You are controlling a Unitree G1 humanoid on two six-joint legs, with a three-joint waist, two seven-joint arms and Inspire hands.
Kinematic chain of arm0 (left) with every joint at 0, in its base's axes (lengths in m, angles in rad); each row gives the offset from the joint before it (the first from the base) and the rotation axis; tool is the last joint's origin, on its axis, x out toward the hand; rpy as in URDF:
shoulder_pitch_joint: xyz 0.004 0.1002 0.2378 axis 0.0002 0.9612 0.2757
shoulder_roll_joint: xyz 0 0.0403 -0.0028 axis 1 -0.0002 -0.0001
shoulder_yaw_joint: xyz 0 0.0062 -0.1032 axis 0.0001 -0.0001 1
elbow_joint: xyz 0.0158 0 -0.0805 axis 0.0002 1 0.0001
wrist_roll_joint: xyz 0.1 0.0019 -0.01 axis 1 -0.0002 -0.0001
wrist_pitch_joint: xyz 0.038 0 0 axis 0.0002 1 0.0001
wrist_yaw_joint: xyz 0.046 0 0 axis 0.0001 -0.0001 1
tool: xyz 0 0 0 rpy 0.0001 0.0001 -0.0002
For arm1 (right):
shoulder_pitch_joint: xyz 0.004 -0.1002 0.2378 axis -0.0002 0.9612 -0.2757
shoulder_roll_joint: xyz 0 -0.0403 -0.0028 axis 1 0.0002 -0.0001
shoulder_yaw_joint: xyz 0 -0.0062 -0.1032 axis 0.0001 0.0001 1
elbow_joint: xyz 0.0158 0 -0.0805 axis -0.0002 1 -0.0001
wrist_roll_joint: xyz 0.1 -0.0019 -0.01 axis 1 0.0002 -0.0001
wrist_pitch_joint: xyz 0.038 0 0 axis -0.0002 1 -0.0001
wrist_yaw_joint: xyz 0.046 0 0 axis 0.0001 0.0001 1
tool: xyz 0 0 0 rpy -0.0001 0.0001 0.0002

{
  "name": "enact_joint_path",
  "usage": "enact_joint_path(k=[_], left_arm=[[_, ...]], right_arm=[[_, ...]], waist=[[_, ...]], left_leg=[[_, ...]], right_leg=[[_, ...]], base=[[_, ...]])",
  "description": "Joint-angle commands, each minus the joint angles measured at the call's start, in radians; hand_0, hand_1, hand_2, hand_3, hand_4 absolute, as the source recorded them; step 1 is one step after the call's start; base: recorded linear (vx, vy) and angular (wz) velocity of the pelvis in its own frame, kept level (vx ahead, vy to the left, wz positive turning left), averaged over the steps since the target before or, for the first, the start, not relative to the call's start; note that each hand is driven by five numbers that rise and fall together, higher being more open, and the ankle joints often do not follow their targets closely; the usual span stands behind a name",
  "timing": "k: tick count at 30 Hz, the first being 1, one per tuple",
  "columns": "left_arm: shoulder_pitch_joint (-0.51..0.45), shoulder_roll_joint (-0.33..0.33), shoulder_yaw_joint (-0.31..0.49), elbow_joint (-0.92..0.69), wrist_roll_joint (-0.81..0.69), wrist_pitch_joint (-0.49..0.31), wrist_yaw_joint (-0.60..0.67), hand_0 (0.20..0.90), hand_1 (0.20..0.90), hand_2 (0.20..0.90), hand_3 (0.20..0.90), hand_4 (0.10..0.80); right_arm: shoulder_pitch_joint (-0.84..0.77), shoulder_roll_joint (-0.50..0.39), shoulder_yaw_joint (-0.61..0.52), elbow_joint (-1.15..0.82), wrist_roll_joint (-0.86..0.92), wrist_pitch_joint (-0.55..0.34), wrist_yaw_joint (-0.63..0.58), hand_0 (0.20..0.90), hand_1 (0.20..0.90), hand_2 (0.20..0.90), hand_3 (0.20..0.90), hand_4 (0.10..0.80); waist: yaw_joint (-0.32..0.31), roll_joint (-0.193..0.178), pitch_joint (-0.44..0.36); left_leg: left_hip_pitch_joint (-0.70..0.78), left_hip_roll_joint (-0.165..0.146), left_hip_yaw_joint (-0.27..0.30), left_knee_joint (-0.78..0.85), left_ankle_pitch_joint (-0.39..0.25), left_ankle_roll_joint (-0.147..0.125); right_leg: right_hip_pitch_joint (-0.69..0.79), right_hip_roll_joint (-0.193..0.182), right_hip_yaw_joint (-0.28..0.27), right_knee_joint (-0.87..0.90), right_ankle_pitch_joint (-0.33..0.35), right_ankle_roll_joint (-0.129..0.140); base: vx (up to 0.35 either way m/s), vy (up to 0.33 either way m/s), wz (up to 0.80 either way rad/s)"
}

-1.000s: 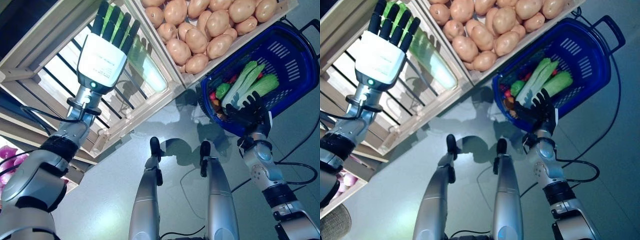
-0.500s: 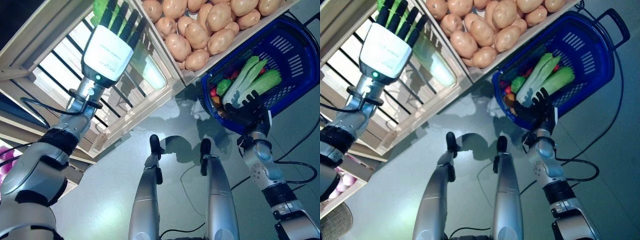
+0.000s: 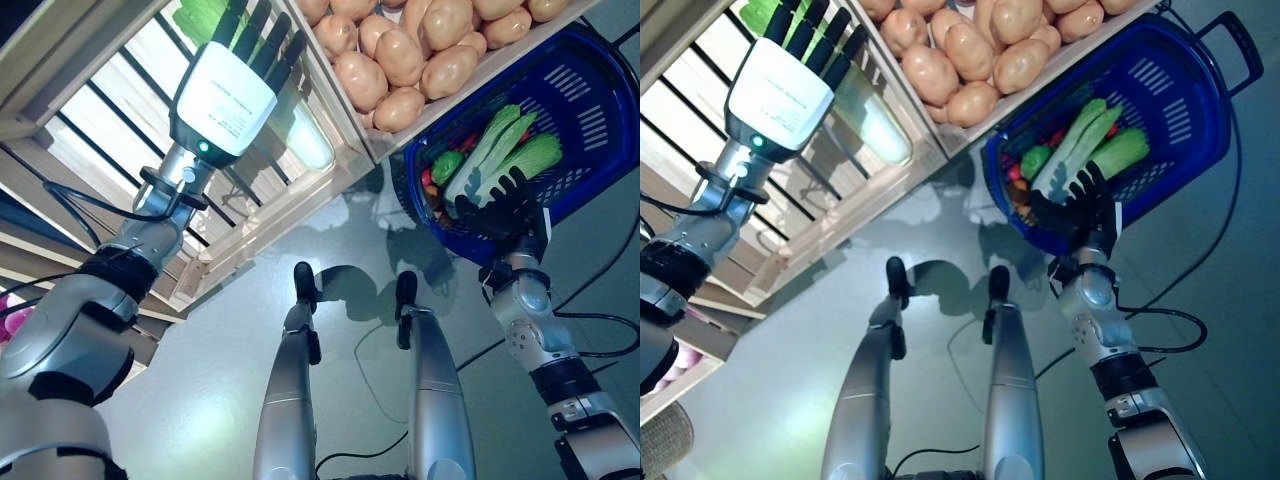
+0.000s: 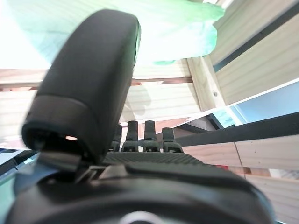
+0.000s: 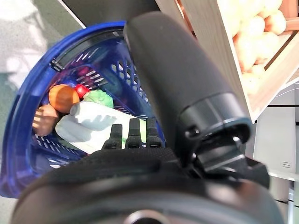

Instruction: Put vegetables into the basket

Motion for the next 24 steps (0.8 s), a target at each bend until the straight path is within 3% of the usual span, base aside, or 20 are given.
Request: enact_joint_path(k=[1, 5, 9, 11, 24], left_arm=[[-0.158, 0.051, 0.04, 0.058, -0.033, 0.056, -0.115, 0.9, 0.9, 0.9, 0.9, 0.8], [-0.154, 0.056, 0.035, 0.072, -0.029, 0.046, -0.142, 0.9, 0.9, 0.9, 0.9, 0.8], [-0.126, 0.063, 0.056, 0.081, -0.087, 0.11, -0.023, 0.9, 0.9, 0.9, 0.9, 0.8], [-0.099, 0.064, 0.098, 0.077, -0.13, 0.099, 0.084, 0.9, 0.9, 0.9, 0.9, 0.8], [0.049, 0.089, 0.235, -0.01, -0.121, 0.092, 0.198, 0.9, 0.9, 0.9, 0.9, 0.8]], right_arm=[[-0.035, -0.037, -0.039, -0.081, -0.019, -0.052, 0.014, 0.9, 0.9, 0.9, 0.9, 0.8], [-0.041, -0.045, -0.044, -0.08, -0.011, -0.05, 0.019, 0.9, 0.9, 0.9, 0.9, 0.8], [-0.034, -0.05, -0.044, -0.082, -0.002, -0.059, 0.02, 0.9, 0.9, 0.9, 0.9, 0.8], [-0.02, -0.04, -0.047, -0.087, -0.006, -0.069, 0.014, 0.9, 0.9, 0.9, 0.9, 0.8], [0.032, -0.027, -0.075, -0.116, -0.02, -0.091, 0.006, 0.9, 0.9, 0.9, 0.9, 0.8]], waist=[[-0.012, -0.007, 0.001], [-0.01, -0.006, 0.001], [-0.004, -0.002, 0.001], [0.002, -0.004, 0.001], [0.027, 0.004, 0.001]], left_leg=[[-0.015, -0.035, 0.064, 0.083, -0.09, 0.06], [-0.017, -0.036, 0.062, 0.072, -0.085, 0.058], [-0.02, -0.037, 0.059, 0.069, -0.085, 0.057], [-0.02, -0.039, 0.055, 0.069, -0.088, 0.059], [-0.037, -0.046, 0.039, 0.077, -0.093, 0.055]], right_leg=[[0.063, 0.08, -0.033, -0.195, 0.157, -0.069], [0.062, 0.078, -0.036, -0.201, 0.16, -0.065], [0.058, 0.074, -0.04, -0.203, 0.158, -0.066], [0.057, 0.07, -0.047, -0.201, 0.156, -0.065], [0.047, 0.061, -0.063, -0.192, 0.141, -0.07]], base=[[0.0, 0.0, 0.0], [0.0, 0.0, 0.0], [0.0, 0.0, 0.0], [-0.013, -0.046, 0.0], [-0.002, -0.009, 0.0]])
